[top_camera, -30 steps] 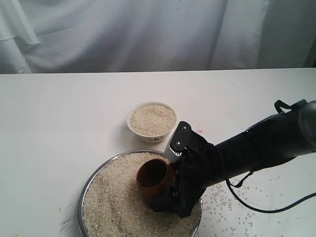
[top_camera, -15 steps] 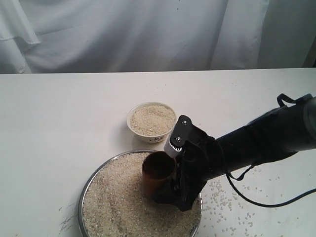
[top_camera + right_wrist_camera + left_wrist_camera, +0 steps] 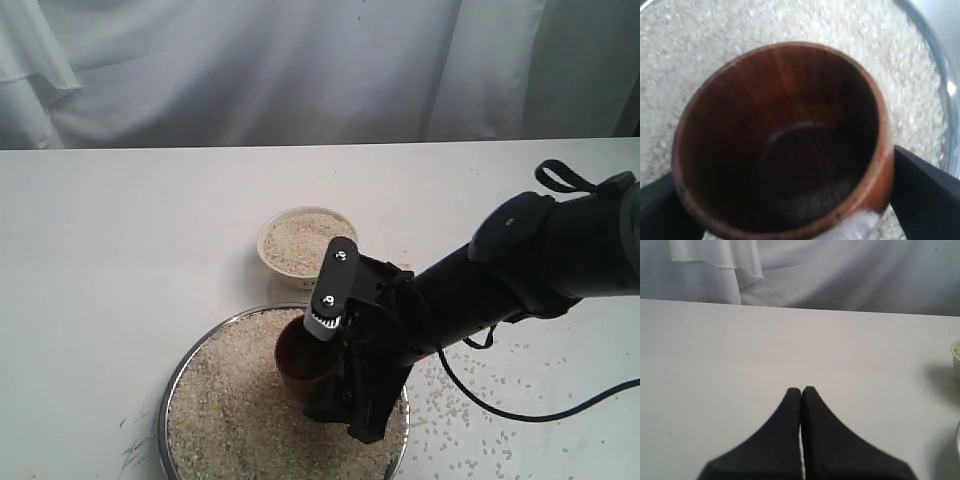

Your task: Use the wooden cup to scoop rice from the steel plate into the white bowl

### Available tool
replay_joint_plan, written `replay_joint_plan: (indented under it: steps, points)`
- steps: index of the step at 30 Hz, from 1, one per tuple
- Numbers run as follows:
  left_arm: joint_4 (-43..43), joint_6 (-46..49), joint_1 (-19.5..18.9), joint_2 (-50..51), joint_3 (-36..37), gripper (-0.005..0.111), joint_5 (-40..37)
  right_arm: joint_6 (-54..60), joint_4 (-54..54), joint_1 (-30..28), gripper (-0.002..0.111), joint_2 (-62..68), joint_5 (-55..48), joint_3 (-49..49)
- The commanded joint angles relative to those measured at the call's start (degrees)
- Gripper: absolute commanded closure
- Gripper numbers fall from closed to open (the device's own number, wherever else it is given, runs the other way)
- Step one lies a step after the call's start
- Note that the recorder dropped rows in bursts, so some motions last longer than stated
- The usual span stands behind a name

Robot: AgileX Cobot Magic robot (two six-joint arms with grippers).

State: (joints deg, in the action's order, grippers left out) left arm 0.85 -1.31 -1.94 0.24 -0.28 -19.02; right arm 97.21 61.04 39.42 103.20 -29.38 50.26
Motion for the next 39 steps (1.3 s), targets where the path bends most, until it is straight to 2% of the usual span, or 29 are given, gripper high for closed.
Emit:
replay_joint_plan:
  steps: [1,7,15,19,21,22,23,24,26,30,32,34,37,39]
  points:
    - [0.0,0.0,-0.1,-0.2,0.3,0.107,0.8,-1.7,-3.4,2.4,0.096,-2.4,4.8,2.3]
    - [0.0,0.0,-0.1,-0.2,0.3,0.107,0.8,-1.7,-6.1,2.9,0.108,-3.3,5.5,4.1]
    - [0.0,0.0,-0.1,-0.2,0.3,0.107,0.8,-5.9,-8.2,2.9,0.108,-3.4,2.2,9.1]
    - [0.0,0.0,-0.1,-0.2,0.3,0.107,0.8,-8.6,-11.7,2.9,0.108,-3.4,4.6,10.1]
    - [0.0,0.0,-0.1,-0.2,0.3,0.107,0.8,-20.2,-23.9,2.9,0.108,-3.6,6.2,11.4]
    - [0.0,0.0,-0.1,-0.2,0.3,0.107,0.8,-31.7,-38.1,3.3,0.108,-3.7,5.4,12.7]
    - [0.0,0.0,-0.1,-0.2,0.3,0.107,0.8,-38.5,-47.0,3.7,0.108,-3.7,4.8,13.5]
    - [0.0,0.0,-0.1,-0.2,0.3,0.107,0.8,-48.9,-62.0,5.0,0.108,-3.7,4.7,14.4]
    - [0.0,0.0,-0.1,-0.2,0.3,0.107,0.8,-55.9,-76.1,7.5,0.108,-3.7,5.6,15.2]
    - [0.0,0.0,-0.1,-0.2,0.3,0.107,0.8,-56.9,-91.0,13.7,0.108,-1.3,5.6,16.0]
    - [0.0,0.0,-0.1,-0.2,0.3,0.107,0.8,-61.3,-99.7,16.0,0.108,2.2,5.6,16.0]
    - [0.0,0.0,-0.1,-0.2,0.3,0.107,0.8,-69.5,-112.3,17.6,0.108,6.0,5.6,16.0]
    - [0.0,0.0,-0.1,-0.2,0.3,0.107,0.8,-94.1,-139.6,20.2,0.108,9.6,2.4,16.0]
    - [0.0,0.0,-0.1,-0.2,0.3,0.107,0.8,-102.0,-150.1,21.6,0.108,10.6,-2.1,16.0]
